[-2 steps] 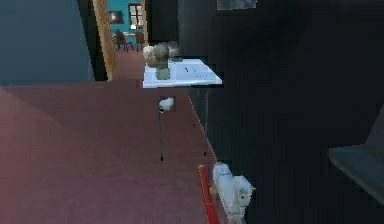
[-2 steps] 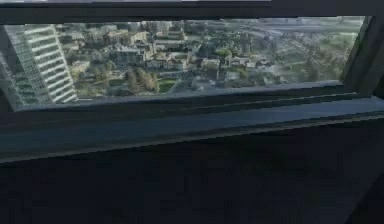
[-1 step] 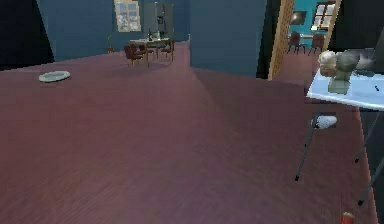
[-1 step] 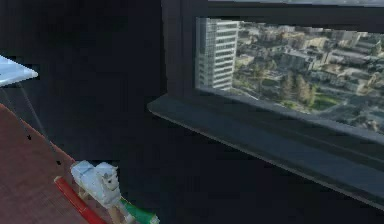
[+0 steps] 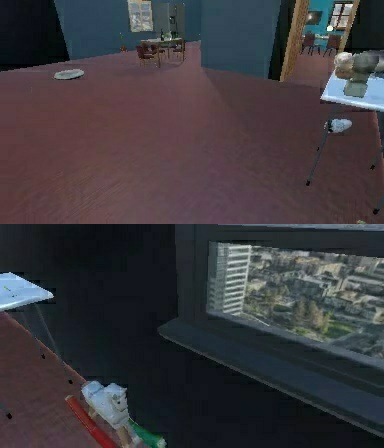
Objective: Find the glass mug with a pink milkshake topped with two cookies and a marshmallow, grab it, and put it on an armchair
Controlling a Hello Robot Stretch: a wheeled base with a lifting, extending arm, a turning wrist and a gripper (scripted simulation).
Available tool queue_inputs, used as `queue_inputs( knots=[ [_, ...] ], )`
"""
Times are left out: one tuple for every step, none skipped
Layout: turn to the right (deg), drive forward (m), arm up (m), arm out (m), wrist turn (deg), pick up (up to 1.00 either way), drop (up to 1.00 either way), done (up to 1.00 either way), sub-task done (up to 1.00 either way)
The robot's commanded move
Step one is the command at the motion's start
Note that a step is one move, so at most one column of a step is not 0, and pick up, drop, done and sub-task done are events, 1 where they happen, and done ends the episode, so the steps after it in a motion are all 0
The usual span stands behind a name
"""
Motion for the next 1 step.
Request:
queue_inputs(
  knots=[
    [0.0, 1.00, 0.00, 0.00, 0.0, 0.00, 0.00, 0.00, 0.00]
  ],
)
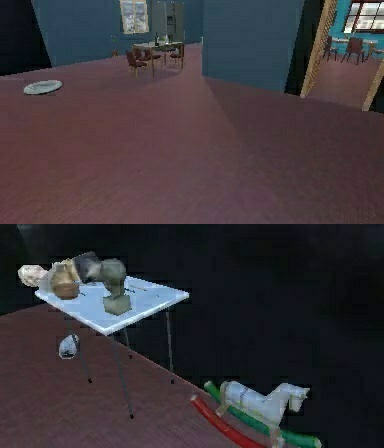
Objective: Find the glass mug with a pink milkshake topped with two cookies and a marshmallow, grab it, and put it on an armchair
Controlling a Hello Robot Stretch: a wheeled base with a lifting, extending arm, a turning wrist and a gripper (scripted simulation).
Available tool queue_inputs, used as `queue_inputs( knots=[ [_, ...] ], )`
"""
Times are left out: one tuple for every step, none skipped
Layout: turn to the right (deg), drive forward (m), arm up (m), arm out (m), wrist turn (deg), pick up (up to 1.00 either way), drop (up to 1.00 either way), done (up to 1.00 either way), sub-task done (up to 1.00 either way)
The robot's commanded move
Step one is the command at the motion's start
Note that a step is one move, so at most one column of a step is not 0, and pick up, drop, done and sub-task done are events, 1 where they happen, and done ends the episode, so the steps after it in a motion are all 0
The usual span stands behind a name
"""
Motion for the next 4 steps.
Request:
queue_inputs(
  knots=[
    [0.0, 1.00, 0.00, 0.00, 0.0, 0.00, 0.00, 0.00, 0.00],
    [-3.0, 0.00, 0.00, 0.00, 0.0, 0.00, 0.00, 0.00, 0.00],
    [0.0, 1.00, 0.00, 0.00, 0.0, 0.00, 0.00, 0.00, 0.00],
    [0.0, 1.00, 0.00, 0.00, 0.0, 0.00, 0.00, 0.00, 0.00]
  ],
)
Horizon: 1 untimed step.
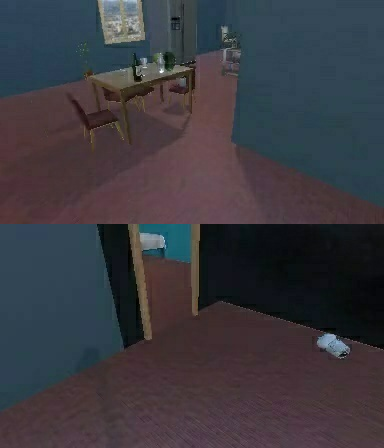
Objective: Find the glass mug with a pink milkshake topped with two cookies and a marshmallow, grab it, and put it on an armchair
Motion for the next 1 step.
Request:
queue_inputs(
  knots=[
    [0.0, 1.00, 0.00, 0.00, 0.0, 0.00, 0.00, 0.00, 0.00]
  ],
)
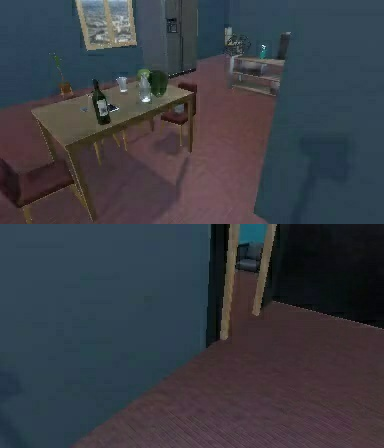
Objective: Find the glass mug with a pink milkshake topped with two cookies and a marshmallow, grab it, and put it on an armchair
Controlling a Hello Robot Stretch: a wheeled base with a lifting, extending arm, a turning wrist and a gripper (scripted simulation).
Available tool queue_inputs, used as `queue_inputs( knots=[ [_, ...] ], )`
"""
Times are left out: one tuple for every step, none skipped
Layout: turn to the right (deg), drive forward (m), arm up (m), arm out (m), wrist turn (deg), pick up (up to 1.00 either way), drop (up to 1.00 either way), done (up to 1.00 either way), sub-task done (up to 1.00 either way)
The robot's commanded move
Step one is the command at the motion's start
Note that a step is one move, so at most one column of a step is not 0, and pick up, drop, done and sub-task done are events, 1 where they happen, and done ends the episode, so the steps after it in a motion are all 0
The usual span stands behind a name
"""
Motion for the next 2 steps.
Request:
queue_inputs(
  knots=[
    [0.0, 1.00, 0.00, 0.00, 0.0, 0.00, 0.00, 0.00, 0.00],
    [-3.0, 0.00, 0.00, 0.00, 0.0, 0.00, 0.00, 0.00, 0.00]
  ],
)
